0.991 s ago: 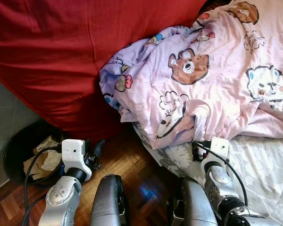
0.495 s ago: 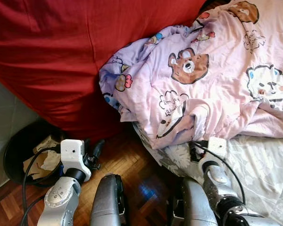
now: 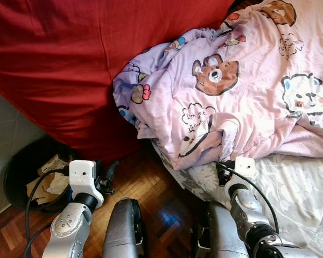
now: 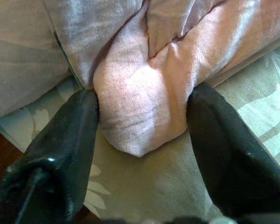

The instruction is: Clean up the room

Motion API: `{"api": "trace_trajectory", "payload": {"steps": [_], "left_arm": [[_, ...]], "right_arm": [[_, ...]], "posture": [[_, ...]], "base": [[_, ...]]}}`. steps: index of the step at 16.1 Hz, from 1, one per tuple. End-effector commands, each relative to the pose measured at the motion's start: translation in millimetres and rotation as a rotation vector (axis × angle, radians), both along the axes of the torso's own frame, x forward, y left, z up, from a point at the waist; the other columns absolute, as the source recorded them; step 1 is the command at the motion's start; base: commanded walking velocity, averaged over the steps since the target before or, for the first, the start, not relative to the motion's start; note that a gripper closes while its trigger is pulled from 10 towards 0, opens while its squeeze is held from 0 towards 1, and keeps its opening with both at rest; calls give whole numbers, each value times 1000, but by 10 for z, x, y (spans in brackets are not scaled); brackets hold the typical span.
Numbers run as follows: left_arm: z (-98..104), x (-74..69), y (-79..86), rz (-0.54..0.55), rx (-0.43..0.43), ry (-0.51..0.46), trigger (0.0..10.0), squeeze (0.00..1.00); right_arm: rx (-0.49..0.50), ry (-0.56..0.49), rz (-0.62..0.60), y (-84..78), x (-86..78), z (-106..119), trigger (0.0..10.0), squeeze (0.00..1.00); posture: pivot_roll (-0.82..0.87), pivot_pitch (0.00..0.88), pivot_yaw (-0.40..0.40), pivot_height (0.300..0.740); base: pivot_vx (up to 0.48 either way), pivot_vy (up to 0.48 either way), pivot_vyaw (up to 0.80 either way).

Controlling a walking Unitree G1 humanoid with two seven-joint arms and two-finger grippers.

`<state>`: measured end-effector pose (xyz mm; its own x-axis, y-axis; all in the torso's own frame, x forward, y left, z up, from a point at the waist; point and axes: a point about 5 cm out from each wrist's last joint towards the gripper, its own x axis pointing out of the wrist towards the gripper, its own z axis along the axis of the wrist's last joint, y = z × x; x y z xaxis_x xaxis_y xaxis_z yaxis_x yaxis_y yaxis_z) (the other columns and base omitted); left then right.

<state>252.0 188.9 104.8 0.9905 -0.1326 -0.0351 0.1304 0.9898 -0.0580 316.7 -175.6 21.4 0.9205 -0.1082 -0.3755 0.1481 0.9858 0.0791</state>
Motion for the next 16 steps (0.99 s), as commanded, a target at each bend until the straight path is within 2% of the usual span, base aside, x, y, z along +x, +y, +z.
{"api": "trace_trajectory", "payload": {"steps": [1,16], "left_arm": [[-46,-64,30,11,4,30,10000,0],[-58,-96,38,17,7,37,10000,0]], "right_arm": [[0,81,5,17,-139,-171,0,0],[9,87,15,73,-185,-218,0,0]], "posture": [[156,367,34,620],[159,371,37,620]], "base": [[0,0,0],[0,0,0]]}}
